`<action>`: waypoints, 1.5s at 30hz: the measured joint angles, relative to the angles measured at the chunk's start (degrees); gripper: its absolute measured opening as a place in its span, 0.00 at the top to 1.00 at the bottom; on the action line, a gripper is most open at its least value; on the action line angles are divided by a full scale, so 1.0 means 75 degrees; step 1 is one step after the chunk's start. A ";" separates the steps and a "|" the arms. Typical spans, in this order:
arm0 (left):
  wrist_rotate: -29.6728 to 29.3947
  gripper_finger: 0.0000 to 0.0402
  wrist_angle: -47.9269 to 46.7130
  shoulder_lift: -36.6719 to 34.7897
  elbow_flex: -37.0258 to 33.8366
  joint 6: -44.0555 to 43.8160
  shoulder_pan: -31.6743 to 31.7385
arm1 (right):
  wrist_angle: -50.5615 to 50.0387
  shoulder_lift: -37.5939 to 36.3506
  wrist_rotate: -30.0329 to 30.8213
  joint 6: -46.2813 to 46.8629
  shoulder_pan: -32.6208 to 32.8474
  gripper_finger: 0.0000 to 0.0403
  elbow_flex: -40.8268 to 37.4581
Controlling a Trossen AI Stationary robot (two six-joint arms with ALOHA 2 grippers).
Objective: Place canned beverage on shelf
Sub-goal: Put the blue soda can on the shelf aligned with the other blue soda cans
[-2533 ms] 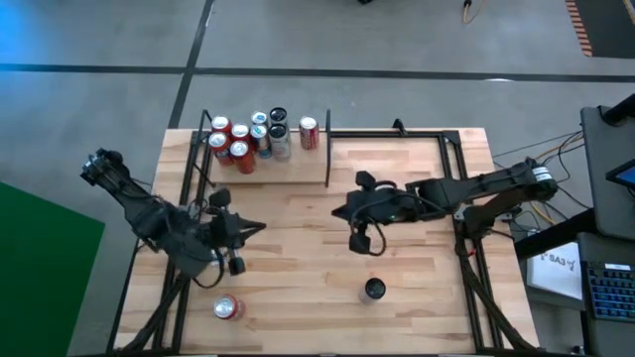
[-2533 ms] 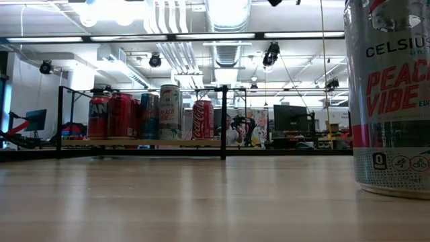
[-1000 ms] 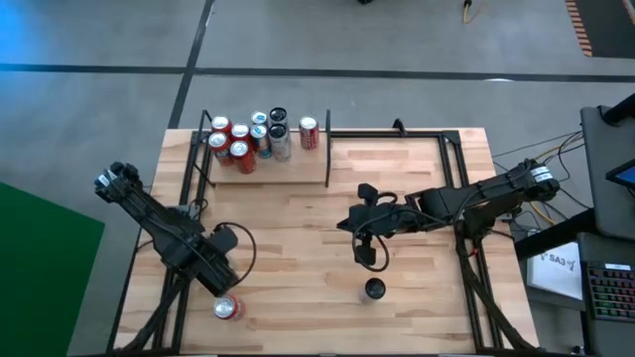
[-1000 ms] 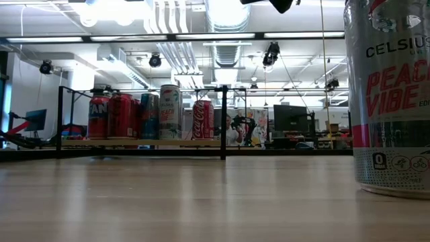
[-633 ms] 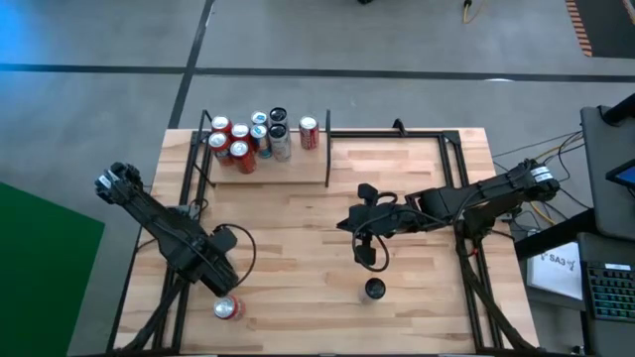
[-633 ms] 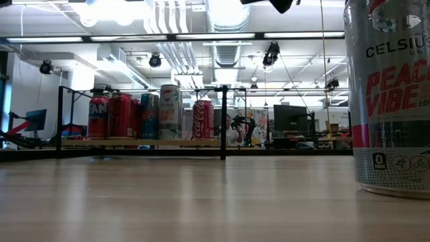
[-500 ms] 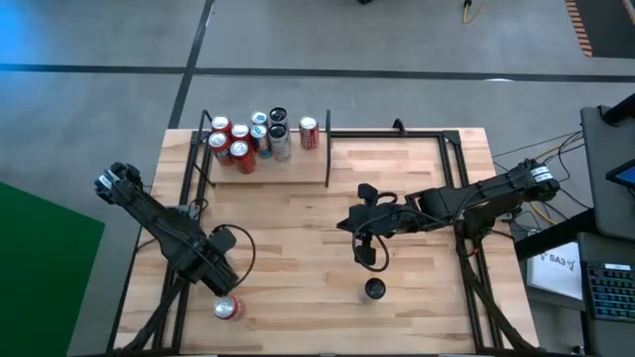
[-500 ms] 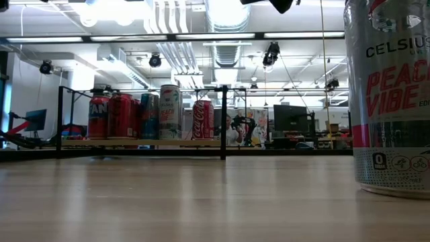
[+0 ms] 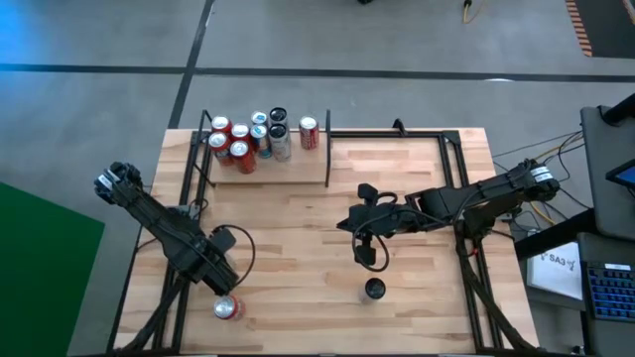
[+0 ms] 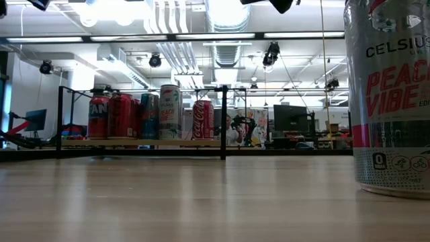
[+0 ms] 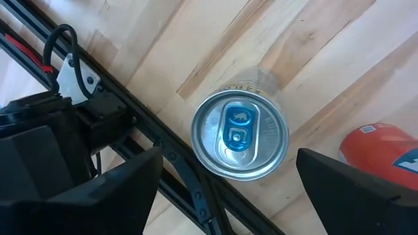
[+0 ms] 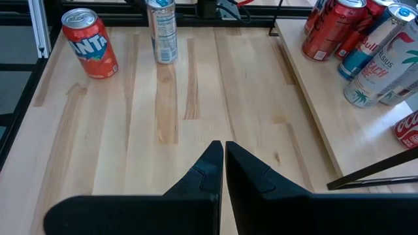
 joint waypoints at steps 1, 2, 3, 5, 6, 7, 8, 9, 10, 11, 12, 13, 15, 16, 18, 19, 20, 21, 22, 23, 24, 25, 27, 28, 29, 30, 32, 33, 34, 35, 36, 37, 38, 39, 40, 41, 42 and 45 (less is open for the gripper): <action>-0.0003 0.16 0.0026 0.0000 0.0000 0.0007 0.0000 | 0.0000 0.0000 0.0000 0.0000 0.0000 0.98 0.0000; -0.0003 0.16 0.0073 0.0000 0.0000 0.0019 0.0000 | 0.0000 0.0000 0.0000 0.0000 0.0000 0.98 0.0000; -0.0010 0.16 0.0148 0.0000 -0.0001 0.0057 0.0000 | 0.0000 0.0000 0.0000 0.0000 0.0000 0.98 0.0000; -0.0046 0.16 0.0319 -0.0003 -0.0034 0.0122 0.0000 | 0.0000 0.0000 0.0000 0.0000 0.0000 0.98 0.0000; -0.0052 0.16 0.0367 -0.0003 -0.0063 0.0139 0.0000 | 0.0000 0.0000 0.0000 0.0000 0.0000 0.98 0.0000; -0.0055 0.16 0.0405 -0.0003 -0.0105 0.0145 0.0000 | 0.0000 0.0000 0.0000 0.0000 0.0000 0.98 0.0000; -0.0055 0.16 0.0414 -0.0003 -0.0145 0.0146 0.0000 | 0.0000 0.0000 0.0000 0.0000 0.0000 0.98 0.0000; -0.0055 0.16 0.0421 -0.0003 -0.0203 0.0146 0.0000 | 0.0000 0.0000 0.0000 0.0000 0.0000 0.98 0.0000; -0.0055 0.16 0.0420 -0.0003 -0.0264 0.0146 0.0000 | -0.0003 0.0000 0.0000 0.0000 0.0000 0.98 0.0000; -0.0055 0.16 0.0454 -0.0003 -0.0334 0.0147 0.0000 | 0.0000 0.0000 -0.0001 0.0000 0.0000 0.98 0.0000; -0.0055 0.16 0.0499 -0.0003 -0.0409 0.0152 0.0000 | -0.0001 0.0000 0.0000 0.0000 0.0000 0.98 0.0000; -0.0057 0.16 0.0535 -0.0003 -0.0490 0.0159 0.0001 | 0.0000 0.0000 0.0000 0.0000 0.0000 0.98 0.0000; -0.0061 0.16 0.0654 -0.0003 -0.0659 0.0172 0.0003 | 0.0000 0.0000 0.0000 0.0000 0.0000 0.98 0.0000; -0.0094 0.16 0.0770 -0.0003 -0.0729 0.0175 0.0003 | 0.0000 0.0000 0.0000 0.0000 0.0000 0.98 0.0000; -0.0122 0.16 0.1048 -0.0006 -0.0882 0.0183 0.0003 | 0.0002 0.0000 0.0000 0.0000 0.0000 0.98 0.0000; -0.0127 0.16 0.1151 -0.0006 -0.0968 0.0200 0.0003 | 0.0003 0.0000 0.0000 0.0000 0.0000 0.98 0.0000; -0.0144 0.16 0.1266 -0.0007 -0.1043 0.0205 0.0003 | 0.0009 0.0000 0.0000 0.0000 0.0000 0.98 0.0000; -0.0171 0.16 0.1404 -0.0009 -0.1119 0.0207 0.0003 | 0.0009 0.0000 0.0000 0.0001 0.0000 0.98 0.0000; -0.0198 0.16 0.1519 -0.0009 -0.1183 0.0207 0.0003 | 0.0011 0.0000 0.0000 0.0000 0.0000 0.98 0.0000; -0.0248 0.16 0.1548 -0.0009 -0.1226 0.0207 0.0003 | 0.0012 0.0000 0.0000 0.0000 0.0000 0.98 0.0000; -0.0321 0.16 0.1546 -0.0009 -0.1249 0.0206 0.0003 | 0.0012 0.0000 -0.0002 0.0003 0.0000 0.98 0.0000; -0.0374 0.17 0.1545 -0.0009 -0.1253 0.0207 0.0003 | 0.0013 0.0000 0.0000 0.0003 0.0000 0.98 0.0000; -0.0538 0.19 0.1569 -0.0009 -0.1252 0.0208 0.0003 | 0.0012 0.0003 -0.0003 0.0003 0.0000 0.98 0.0000; -0.0572 0.20 0.1570 -0.0009 -0.1249 0.0207 0.0003 | 0.0015 0.0000 0.0000 0.0008 0.0000 0.98 0.0000; -0.0587 0.22 0.1563 -0.0009 -0.1247 0.0207 0.0003 | 0.0013 0.0001 -0.0001 0.0032 0.0000 0.98 0.0000; -0.0583 0.24 0.1563 -0.0009 -0.1247 0.0207 0.0003 | 0.0014 0.0003 0.0000 0.0060 0.0000 0.98 0.0000; -0.0583 0.28 0.1558 -0.0009 -0.1247 0.0207 0.0003 | 0.0012 0.0003 0.0000 0.0074 0.0000 0.98 0.0000; -0.0583 0.31 0.1558 -0.0009 -0.1247 0.0207 0.0003 | 0.0013 0.0003 0.0000 0.0073 0.0000 0.98 0.0000; -0.0586 0.34 0.1561 -0.0011 -0.1242 0.0204 0.0003 | 0.0012 0.0003 0.0000 0.0073 0.0000 0.98 0.0000; -0.0581 0.36 0.1598 -0.0019 -0.1239 0.0204 0.0003 | 0.0012 0.0003 -0.0001 0.0073 0.0000 0.98 0.0000; -0.0581 0.39 0.1613 -0.0020 -0.1234 0.0203 0.0003 | 0.0012 0.0003 0.0000 0.0070 0.0000 0.98 0.0000; -0.0583 0.42 0.1590 -0.0020 -0.1233 0.0200 0.0003 | 0.0012 0.0003 0.0000 0.0073 0.0000 0.98 0.0000; -0.0583 0.44 0.1566 -0.0020 -0.1233 0.0194 0.0003 | 0.0012 0.0003 0.0000 0.0070 0.0000 0.98 0.0000; -0.0583 0.44 0.1558 -0.0020 -0.1233 0.0189 0.0003 | 0.0012 0.0000 0.0000 0.0070 0.0000 0.98 0.0000; -0.0583 0.44 0.1558 -0.0020 -0.1233 0.0189 0.0003 | 0.0012 0.0003 0.0000 0.0070 0.0000 0.98 0.0000; -0.0583 0.44 0.1557 -0.0020 -0.1233 0.0187 0.0003 | 0.0011 0.0003 0.0000 0.0068 0.0000 0.98 0.0000; -0.0586 0.44 0.1546 -0.0018 -0.1222 0.0187 0.0003 | 0.0012 0.0003 0.0000 0.0067 0.0000 0.98 0.0000; -0.0762 0.44 0.1496 0.0000 -0.1032 0.0209 0.0003 | 0.0009 0.0003 0.0000 0.0058 0.0000 0.98 -0.0003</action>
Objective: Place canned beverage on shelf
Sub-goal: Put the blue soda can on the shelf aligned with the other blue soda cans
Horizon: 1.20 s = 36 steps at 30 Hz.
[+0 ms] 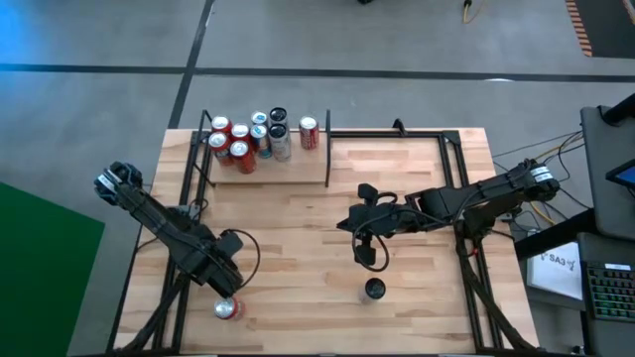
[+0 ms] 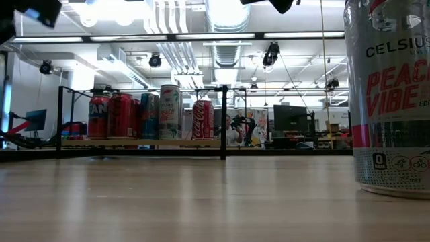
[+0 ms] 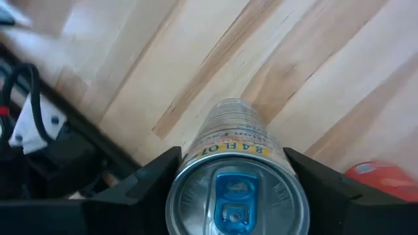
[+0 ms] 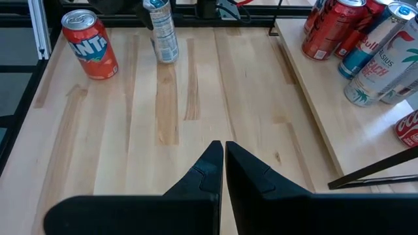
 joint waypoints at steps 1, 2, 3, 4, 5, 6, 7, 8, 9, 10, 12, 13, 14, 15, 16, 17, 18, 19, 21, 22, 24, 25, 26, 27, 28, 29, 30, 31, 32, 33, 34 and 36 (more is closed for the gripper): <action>-0.0124 0.44 -0.0023 -0.0001 0.0118 0.0035 -0.0001 | 0.0000 0.0000 0.0000 -0.0004 0.0000 0.98 0.0002; -0.0253 0.44 -0.0071 -0.0003 0.0255 0.0080 0.0000 | -0.0002 0.0000 0.0000 -0.0006 0.0000 0.98 0.0001; -0.0390 0.44 -0.0155 -0.0003 0.0401 0.0137 0.0000 | -0.0003 0.0000 0.0000 -0.0007 -0.0003 0.98 0.0000; -0.0543 0.44 -0.0223 -0.0003 0.0551 0.0189 0.0003 | -0.0003 0.0000 0.0000 -0.0033 -0.0003 0.98 0.0003; -0.0753 0.44 -0.0302 -0.0003 0.0761 0.0240 0.0012 | -0.0003 0.0000 0.0000 -0.0050 -0.0003 0.98 0.0001; -0.0988 0.44 -0.0355 -0.0003 0.0969 0.0331 0.0019 | -0.0003 0.0000 0.0000 -0.0058 -0.0003 0.98 0.0000; -0.1220 0.44 -0.0411 -0.0003 0.1188 0.0448 0.0029 | -0.0003 0.0000 0.0000 -0.0058 -0.0003 0.98 0.0000; -0.1447 0.44 -0.0456 -0.0003 0.1411 0.0567 0.0049 | -0.0004 0.0000 0.0000 -0.0060 -0.0003 0.98 0.0000; -0.1708 0.44 -0.0505 -0.0003 0.1627 0.0740 0.0076 | -0.0009 0.0000 0.0000 -0.0063 -0.0003 0.98 0.0001; -0.1982 0.44 -0.0518 -0.0003 0.1832 0.0921 0.0107 | -0.0006 0.0000 0.0000 -0.0067 -0.0003 0.98 0.0001; -0.2527 0.44 -0.0498 -0.0003 0.2222 0.1358 0.0198 | -0.0009 0.0000 0.0000 -0.0070 -0.0003 0.98 0.0000; -0.2732 0.44 -0.0495 -0.0003 0.2402 0.1613 0.0274 | -0.0009 0.0000 0.0000 -0.0067 -0.0003 0.98 0.0000; -0.2910 0.44 -0.0500 -0.0003 0.2562 0.1878 0.0370 | -0.0009 0.0000 0.0000 -0.0067 -0.0003 0.98 0.0000; -0.3051 0.43 -0.0521 -0.0003 0.2715 0.2145 0.0489 | -0.0009 0.0000 0.0000 -0.0067 -0.0003 0.98 0.0000; -0.3186 0.43 -0.0521 -0.0003 0.2862 0.2427 0.0620 | -0.0009 0.0000 0.0000 -0.0067 -0.0003 0.98 0.0000; -0.3299 0.43 -0.0512 -0.0003 0.2996 0.2710 0.0762 | -0.0009 0.0000 0.0000 -0.0067 -0.0003 0.98 0.0000; -0.3382 0.43 -0.0512 -0.0003 0.3117 0.3027 0.0932 | -0.0009 0.0000 -0.0001 -0.0065 -0.0003 0.98 0.0000; -0.3430 0.43 -0.0529 -0.0003 0.3230 0.3346 0.1122 | -0.0016 0.0000 -0.0001 -0.0054 -0.0003 0.98 0.0000; -0.3545 0.43 -0.0554 -0.0003 0.3407 0.3964 0.1524 | -0.0052 0.0000 -0.0003 -0.0013 -0.0003 0.98 0.0000; -0.3570 0.43 -0.0549 -0.0003 0.3472 0.4263 0.1759 | -0.0061 0.0000 -0.0003 -0.0002 -0.0003 0.98 0.0000; -0.3566 0.43 -0.0539 -0.0003 0.3556 0.4896 0.2264 | -0.0061 0.0000 -0.0003 0.0000 -0.0003 0.98 0.0000; -0.3566 0.43 -0.0547 -0.0003 0.3567 0.5201 0.2503 | -0.0061 0.0000 -0.0003 0.0003 -0.0003 0.98 0.0000; -0.3558 0.43 -0.0552 -0.0003 0.3575 0.5501 0.2772 | -0.0061 0.0000 -0.0003 0.0001 -0.0003 0.98 0.0000; -0.3544 0.43 -0.0551 -0.0003 0.3586 0.5775 0.3035 | -0.0061 0.0000 -0.0004 -0.0002 -0.0003 0.98 0.0000; -0.3494 0.43 -0.0537 -0.0003 0.3600 0.6035 0.3301 | -0.0064 0.0000 -0.0004 -0.0003 -0.0003 0.98 0.0000; -0.3399 0.43 -0.0519 -0.0003 0.3605 0.6269 0.3584 | -0.0064 0.0000 -0.0003 -0.0004 -0.0003 0.98 0.0000; -0.3305 0.43 -0.0502 -0.0003 0.3605 0.6490 0.3865 | -0.0064 0.0000 -0.0003 -0.0015 -0.0003 0.98 0.0000; -0.3220 0.43 -0.0488 -0.0003 0.3602 0.6701 0.4150 | -0.0064 0.0000 -0.0005 -0.0047 -0.0003 0.98 0.0000; -0.3119 0.43 -0.0462 0.0000 0.3596 0.6901 0.4440 | -0.0064 0.0000 -0.0006 -0.0070 -0.0003 0.98 0.0000; -0.2979 0.43 -0.0435 0.0000 0.3596 0.7103 0.4736 | -0.0064 0.0000 -0.0006 -0.0072 -0.0003 0.98 0.0000; -0.2820 0.43 -0.0390 0.0000 0.3589 0.7317 0.5023 | -0.0064 0.0000 -0.0006 -0.0087 -0.0003 0.98 0.0000; -0.2473 0.43 -0.0111 -0.0003 0.3547 0.7747 0.5587 | -0.0064 0.0000 -0.0006 -0.0102 -0.0003 0.98 0.0000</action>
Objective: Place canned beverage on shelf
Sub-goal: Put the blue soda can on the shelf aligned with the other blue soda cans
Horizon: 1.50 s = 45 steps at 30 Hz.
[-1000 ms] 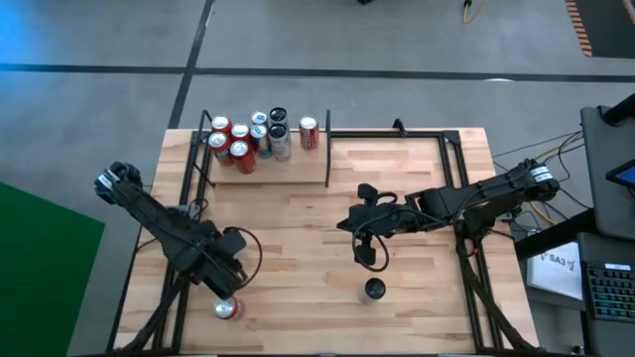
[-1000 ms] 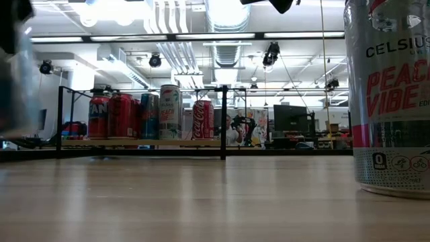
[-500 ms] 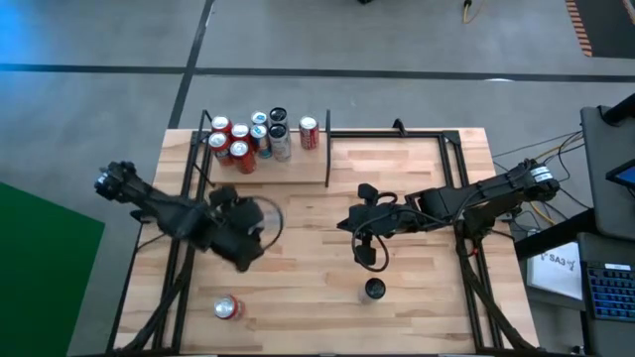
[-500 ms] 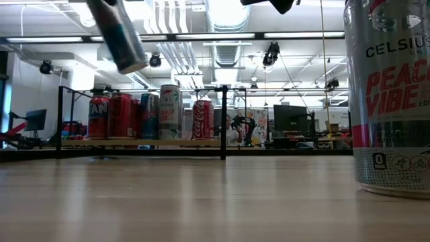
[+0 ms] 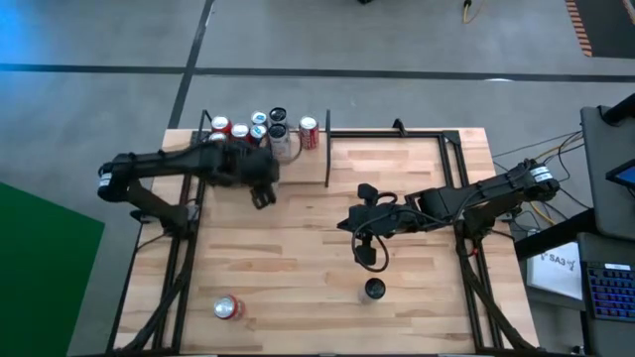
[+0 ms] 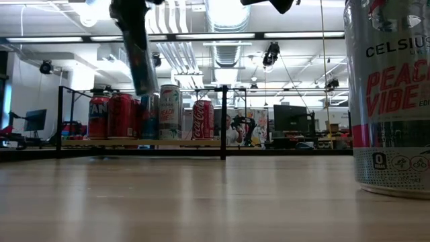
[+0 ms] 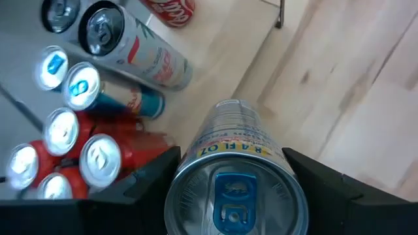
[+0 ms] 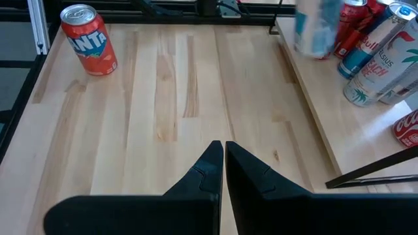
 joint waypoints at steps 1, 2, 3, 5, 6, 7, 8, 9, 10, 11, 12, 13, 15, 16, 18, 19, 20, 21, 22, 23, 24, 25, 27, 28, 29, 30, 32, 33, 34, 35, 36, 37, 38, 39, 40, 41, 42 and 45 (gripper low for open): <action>0.0252 0.43 0.0153 0.0003 -0.0008 0.0214 0.0273 | 0.0000 0.0000 0.0000 -0.0005 0.0000 0.98 0.0000; 0.0514 0.43 0.0254 0.0009 -0.0010 0.0442 0.0522 | -0.0007 0.0000 0.0000 -0.0021 0.0000 0.98 0.0000; 0.0774 0.43 0.0304 0.0008 -0.0028 0.0640 0.0746 | -0.0019 0.0000 0.0002 -0.0026 0.0000 0.98 0.0000; 0.1160 0.43 0.0416 0.0003 -0.0087 0.0984 0.1162 | -0.0096 0.0000 0.0000 -0.0027 0.0000 0.98 0.0000; 0.1314 0.43 0.0462 0.0012 -0.0109 0.1119 0.1350 | -0.0147 0.0000 0.0000 -0.0029 0.0000 0.98 0.0000; 0.1433 0.43 0.0467 0.0032 -0.0124 0.1235 0.1523 | -0.0205 0.0000 0.0000 -0.0029 0.0000 0.98 0.0000; 0.1512 0.43 0.0442 0.0060 -0.0131 0.1323 0.1669 | -0.0238 0.0000 0.0000 -0.0026 0.0000 0.98 0.0000; 0.1532 0.43 0.0428 0.0094 -0.0131 0.1393 0.1802 | -0.0245 0.0000 0.0000 -0.0026 0.0000 0.98 0.0000; 0.1525 0.43 0.0432 0.0135 -0.0131 0.1460 0.1909 | -0.0244 0.0000 0.0000 -0.0026 0.0000 0.98 0.0000; 0.1531 0.43 0.0442 0.0201 -0.0131 0.1520 0.2007 | -0.0244 0.0000 0.0000 -0.0029 0.0000 0.98 0.0000; 0.1583 0.43 0.0441 0.0271 -0.0131 0.1591 0.2095 | -0.0242 0.0000 0.0000 -0.0030 0.0000 0.98 0.0000; 0.1677 0.42 0.0448 0.0352 -0.0134 0.1677 0.2187 | -0.0242 0.0000 0.0000 -0.0032 0.0000 0.98 0.0000; 0.1742 0.42 0.0495 0.0522 -0.0146 0.1825 0.2323 | -0.0242 0.0000 0.0000 -0.0041 0.0000 0.98 0.0000; 0.1738 0.42 0.0530 0.0602 -0.0149 0.1891 0.2373 | -0.0242 0.0000 0.0000 -0.0041 0.0000 0.98 0.0000; 0.1731 0.42 0.0567 0.0760 -0.0149 0.2059 0.2454 | -0.0244 0.0000 0.0000 -0.0041 0.0000 0.98 0.0000; 0.1731 0.42 0.0569 0.0842 -0.0149 0.2134 0.2481 | -0.0245 0.0000 0.0000 -0.0041 0.0000 0.98 0.0000; 0.1731 0.42 0.0574 0.0927 -0.0149 0.2206 0.2512 | -0.0261 0.0000 0.0000 -0.0036 0.0000 0.98 0.0000; 0.1728 0.42 0.0594 0.1007 -0.0149 0.2271 0.2535 | -0.0287 0.0000 0.0000 -0.0032 0.0000 0.98 0.0000; 0.1732 0.42 0.0626 0.1088 -0.0149 0.2323 0.2561 | -0.0312 0.0000 0.0000 -0.0032 0.0000 0.98 0.0000; 0.1734 0.42 0.0648 0.1162 -0.0149 0.2372 0.2584 | -0.0333 0.0000 0.0000 -0.0031 0.0000 0.98 0.0000; 0.1734 0.42 0.0660 0.1232 -0.0149 0.2420 0.2614 | -0.0353 0.0000 0.0000 -0.0029 0.0000 0.98 0.0000; 0.1742 0.42 0.0679 0.1298 -0.0149 0.2470 0.2642 | -0.0361 0.0000 0.0000 -0.0029 0.0000 0.98 0.0000; 0.1739 0.42 0.0749 0.1443 -0.0149 0.2568 0.2704 | -0.0356 0.0000 0.0000 -0.0029 0.0000 0.98 0.0000; 0.1739 0.42 0.0780 0.1508 -0.0149 0.2616 0.2725 | -0.0360 0.0000 0.0000 -0.0029 0.0000 0.98 0.0000; 0.1739 0.42 0.0801 0.1554 -0.0149 0.2657 0.2758 | -0.0361 0.0000 0.0000 -0.0029 0.0000 0.98 0.0000; 0.1742 0.42 0.0822 0.1604 -0.0149 0.2700 0.2787 | -0.0362 0.0000 0.0000 -0.0029 0.0000 0.98 0.0000; 0.1876 0.42 0.0866 0.1677 -0.0149 0.2747 0.2866 | -0.0367 0.0000 0.0000 -0.0029 0.0000 0.98 0.0000; 0.1964 0.42 0.0892 0.1714 -0.0149 0.2766 0.2901 | -0.0372 0.0000 0.0000 -0.0029 0.0000 0.98 0.0000; 0.1977 0.42 0.0897 0.1743 -0.0149 0.2768 0.2936 | -0.0380 0.0000 0.0000 -0.0029 0.0000 0.98 0.0000; 0.1964 0.42 0.0908 0.1759 -0.0149 0.2771 0.2965 | -0.0390 0.0000 0.0000 -0.0029 0.0000 0.98 0.0000; 0.1971 0.42 0.0934 0.1763 -0.0149 0.2769 0.2995 | -0.0393 0.0000 0.0000 -0.0029 0.0000 0.98 0.0000; 0.1970 0.42 0.0967 0.1763 -0.0149 0.2769 0.3028 | -0.0391 0.0000 0.0000 -0.0029 0.0000 0.98 0.0000; 0.1964 0.42 0.0986 0.1763 -0.0149 0.2755 0.3058 | -0.0393 0.0000 0.0000 -0.0029 0.0000 0.98 0.0000; 0.1964 0.42 0.0984 0.1763 -0.0149 0.2712 0.3090 | -0.0393 0.0000 0.0000 -0.0029 0.0000 0.98 0.0000; 0.1964 0.42 0.0980 0.1763 -0.0149 0.2680 0.3123 | -0.0391 0.0000 0.0000 -0.0028 0.0000 0.98 0.0000; 0.1964 0.42 0.0980 0.1763 -0.0149 0.2640 0.3154 | -0.0393 0.0000 0.0000 -0.0029 0.0000 0.98 0.0000; 0.1958 0.42 0.0983 0.1763 -0.0149 0.2591 0.3184 | -0.0393 0.0000 0.0000 -0.0029 0.0000 0.98 0.0000; 0.1954 0.42 0.1045 0.1760 -0.0167 0.2501 0.3245 | -0.0393 0.0000 0.0000 -0.0029 0.0000 0.98 0.0000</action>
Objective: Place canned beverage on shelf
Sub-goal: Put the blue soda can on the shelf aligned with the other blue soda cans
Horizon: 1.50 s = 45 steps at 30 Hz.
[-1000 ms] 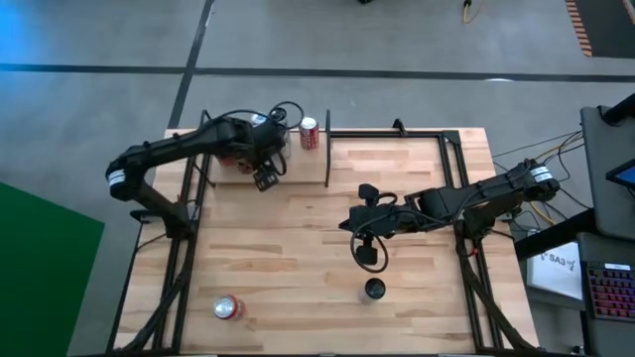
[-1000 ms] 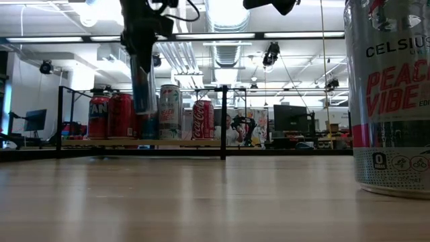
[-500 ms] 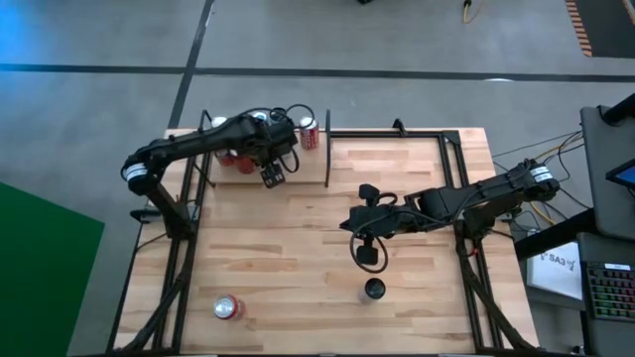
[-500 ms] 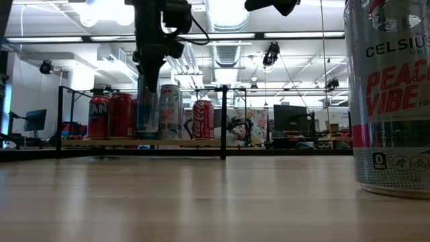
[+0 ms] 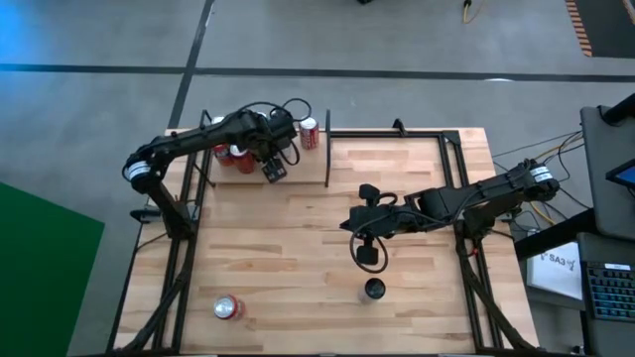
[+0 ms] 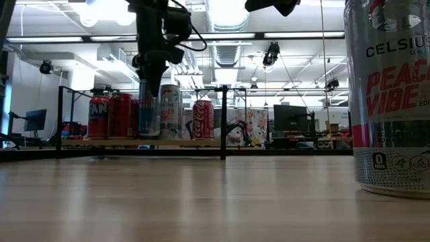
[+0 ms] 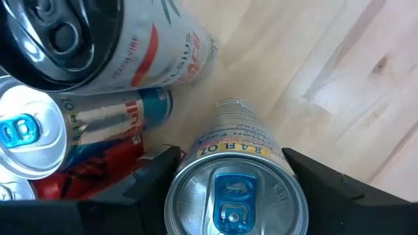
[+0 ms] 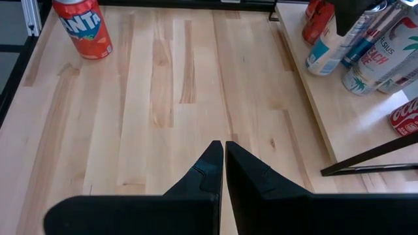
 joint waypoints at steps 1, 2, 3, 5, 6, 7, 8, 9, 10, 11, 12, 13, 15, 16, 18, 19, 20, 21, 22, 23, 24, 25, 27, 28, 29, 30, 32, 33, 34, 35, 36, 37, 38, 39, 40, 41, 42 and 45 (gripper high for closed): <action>-0.0005 0.42 0.0031 0.0000 -0.0005 -0.0022 0.0001 | -0.0003 0.0000 0.0000 0.0000 0.0000 0.98 0.0000; -0.0005 0.42 0.0065 0.0000 -0.0005 -0.0028 0.0001 | -0.0003 0.0000 0.0000 0.0000 0.0000 0.98 0.0000; -0.0005 0.42 0.0089 0.0000 -0.0005 -0.0033 -0.0002 | -0.0006 0.0000 0.0000 0.0000 0.0000 0.98 0.0000; -0.0004 0.42 0.0084 0.0000 -0.0005 -0.0041 0.0001 | -0.0018 0.0000 0.0000 0.0000 0.0000 0.98 0.0000; -0.0002 0.42 0.0079 0.0000 -0.0005 -0.0044 0.0001 | -0.0030 0.0000 0.0000 0.0003 0.0000 0.98 0.0000; 0.0001 0.42 0.0081 0.0000 -0.0005 -0.0044 0.0001 | -0.0053 0.0000 0.0000 0.0003 0.0000 0.98 0.0000; 0.0007 0.42 0.0084 0.0000 -0.0005 -0.0044 0.0001 | -0.0081 0.0000 0.0000 0.0006 0.0000 0.98 0.0000; 0.0028 0.42 0.0087 0.0000 -0.0005 -0.0044 0.0001 | -0.0117 0.0000 0.0000 0.0006 0.0000 0.98 0.0000; 0.0038 0.42 0.0084 0.0000 -0.0005 -0.0044 0.0001 | -0.0165 0.0000 0.0000 0.0014 0.0000 0.98 0.0000; 0.0039 0.42 0.0086 0.0000 -0.0005 -0.0047 0.0001 | -0.0190 0.0000 0.0000 0.0047 0.0000 0.98 0.0000; 0.0040 0.42 0.0092 0.0000 -0.0005 -0.0044 0.0001 | -0.0192 0.0000 0.0000 0.0061 0.0000 0.98 0.0000; 0.0044 0.42 0.0100 0.0000 -0.0005 -0.0041 0.0009 | -0.0192 0.0000 0.0000 0.0062 0.0000 0.98 0.0000; 0.0114 0.42 0.0170 0.0000 -0.0026 -0.0029 0.0013 | -0.0192 0.0000 0.0000 0.0064 0.0006 0.98 0.0000; 0.0174 0.42 0.0205 0.0000 -0.0034 -0.0029 0.0018 | -0.0192 0.0000 0.0000 0.0064 0.0006 0.98 0.0000; 0.0176 0.42 0.0233 0.0000 -0.0039 -0.0027 0.0027 | -0.0192 0.0000 0.0000 0.0064 0.0006 0.98 0.0000; 0.0176 0.42 0.0233 -0.0001 -0.0042 -0.0027 0.0027 | -0.0192 0.0000 0.0000 0.0064 0.0006 0.98 0.0000; 0.0176 0.42 0.0233 -0.0003 -0.0045 -0.0027 0.0027 | -0.0192 0.0000 0.0000 0.0064 0.0006 0.98 0.0000; 0.0176 0.42 0.0233 -0.0003 -0.0045 -0.0027 0.0027 | -0.0192 0.0000 0.0000 0.0064 0.0006 0.98 0.0000; 0.0176 0.42 0.0236 -0.0003 -0.0047 -0.0027 0.0027 | -0.0192 0.0000 0.0000 0.0064 0.0006 0.98 0.0000; 0.0176 0.42 0.0236 -0.0003 -0.0048 -0.0026 0.0027 | -0.0192 0.0000 0.0000 0.0067 0.0006 0.98 0.0000; 0.0176 0.42 0.0236 -0.0003 -0.0046 -0.0024 0.0027 | -0.0192 0.0000 0.0000 0.0067 0.0006 0.98 0.0000; 0.0176 0.42 0.0239 -0.0003 -0.0048 -0.0024 0.0033 | -0.0192 0.0000 0.0000 0.0067 0.0006 0.98 0.0000; 0.0176 0.42 0.0242 -0.0003 -0.0048 -0.0021 0.0033 | -0.0192 0.0000 0.0000 0.0067 0.0006 0.98 0.0000; 0.0176 0.42 0.0242 -0.0003 -0.0048 -0.0021 0.0033 | -0.0192 0.0000 0.0000 0.0067 0.0006 0.98 0.0000; 0.0176 0.41 0.0244 -0.0003 -0.0048 -0.0021 0.0033 | -0.0192 0.0000 0.0000 0.0067 0.0006 0.98 0.0000; 0.0176 0.41 0.0245 -0.0003 -0.0046 -0.0021 0.0033 | -0.0192 0.0000 0.0000 0.0069 0.0006 0.98 0.0000; 0.0174 0.39 0.0248 -0.0003 -0.0048 -0.0021 0.0040 | -0.0192 0.0000 0.0000 0.0070 0.0006 0.98 0.0000; 0.0173 0.38 0.0251 -0.0006 -0.0048 -0.0020 0.0050 | -0.0192 0.0000 0.0000 0.0069 0.0006 0.98 0.0000; 0.0173 0.37 0.0251 -0.0006 -0.0048 -0.0009 0.0050 | -0.0192 0.0000 0.0000 0.0070 0.0006 0.98 0.0000; 0.0173 0.37 0.0251 -0.0006 -0.0048 0.0012 0.0050 | -0.0192 0.0000 0.0000 0.0070 0.0006 0.98 0.0000; 0.0170 0.36 0.0251 -0.0006 -0.0048 0.0037 0.0050 | -0.0192 0.0000 0.0000 0.0070 0.0006 0.98 0.0000; 0.0170 0.36 0.0251 -0.0006 -0.0048 0.0051 0.0052 | -0.0192 0.0000 0.0000 0.0070 0.0006 0.98 0.0000; 0.0170 0.36 0.0253 -0.0006 -0.0048 0.0062 0.0053 | -0.0192 0.0000 0.0000 0.0070 0.0006 0.98 0.0000; 0.0169 0.36 0.0258 -0.0006 -0.0048 0.0064 0.0059 | -0.0192 0.0000 0.0000 0.0072 0.0006 0.98 0.0000; 0.0155 0.36 0.0268 -0.0006 -0.0048 0.0064 0.0062 | -0.0192 0.0000 0.0000 0.0072 0.0006 0.98 0.0000; 0.0127 0.36 0.0274 -0.0006 -0.0048 0.0068 0.0062 | -0.0192 0.0000 0.0000 0.0073 0.0006 0.98 0.0000; 0.0103 0.36 0.0277 -0.0006 -0.0048 0.0080 0.0062 | -0.0194 0.0000 0.0000 0.0073 0.0006 0.98 0.0000; 0.0097 0.36 0.0277 -0.0006 -0.0048 0.0093 0.0062 | -0.0217 0.0000 0.0000 0.0077 0.0006 0.98 0.0000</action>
